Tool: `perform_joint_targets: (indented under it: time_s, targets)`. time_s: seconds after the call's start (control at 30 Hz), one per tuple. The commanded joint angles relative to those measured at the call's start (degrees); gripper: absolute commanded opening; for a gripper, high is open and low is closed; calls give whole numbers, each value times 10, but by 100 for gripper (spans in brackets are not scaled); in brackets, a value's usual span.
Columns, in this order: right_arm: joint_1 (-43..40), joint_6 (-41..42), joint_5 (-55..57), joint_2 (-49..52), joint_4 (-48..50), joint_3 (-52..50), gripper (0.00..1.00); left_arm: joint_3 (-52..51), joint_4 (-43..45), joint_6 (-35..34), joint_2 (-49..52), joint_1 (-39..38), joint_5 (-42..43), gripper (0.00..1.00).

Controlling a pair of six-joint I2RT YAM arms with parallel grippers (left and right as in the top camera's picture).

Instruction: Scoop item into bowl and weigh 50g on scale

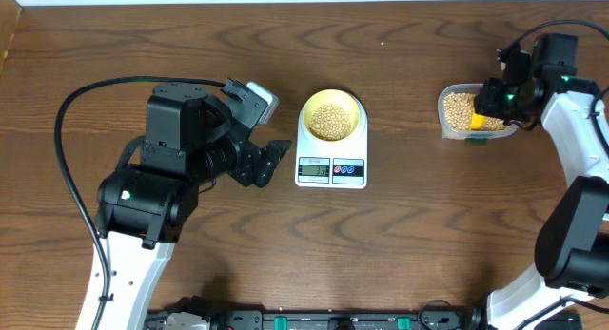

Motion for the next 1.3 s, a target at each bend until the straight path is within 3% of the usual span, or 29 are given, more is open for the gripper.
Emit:
perform_joint_targets:
  time_s: [0.0, 0.27, 0.5, 0.83, 1.27]
  targets:
    - [-10, -43, -92, 1, -5, -4, 1, -2, -1, 5, 0, 3, 3, 84]
    - [-54, -48, -108, 1, -20, -4, 1, -2, -1, 5, 0, 3, 3, 84]
    - [-101, -71, -232, 1, -22, -4, 1, -2, -1, 5, 0, 3, 3, 84]
    - [-154, -74, -250, 1, -53, -4, 1, -2, -1, 5, 0, 3, 3, 84]
    - [-212, -88, -416, 1, -52, -4, 1, -2, -1, 5, 0, 3, 3, 84]
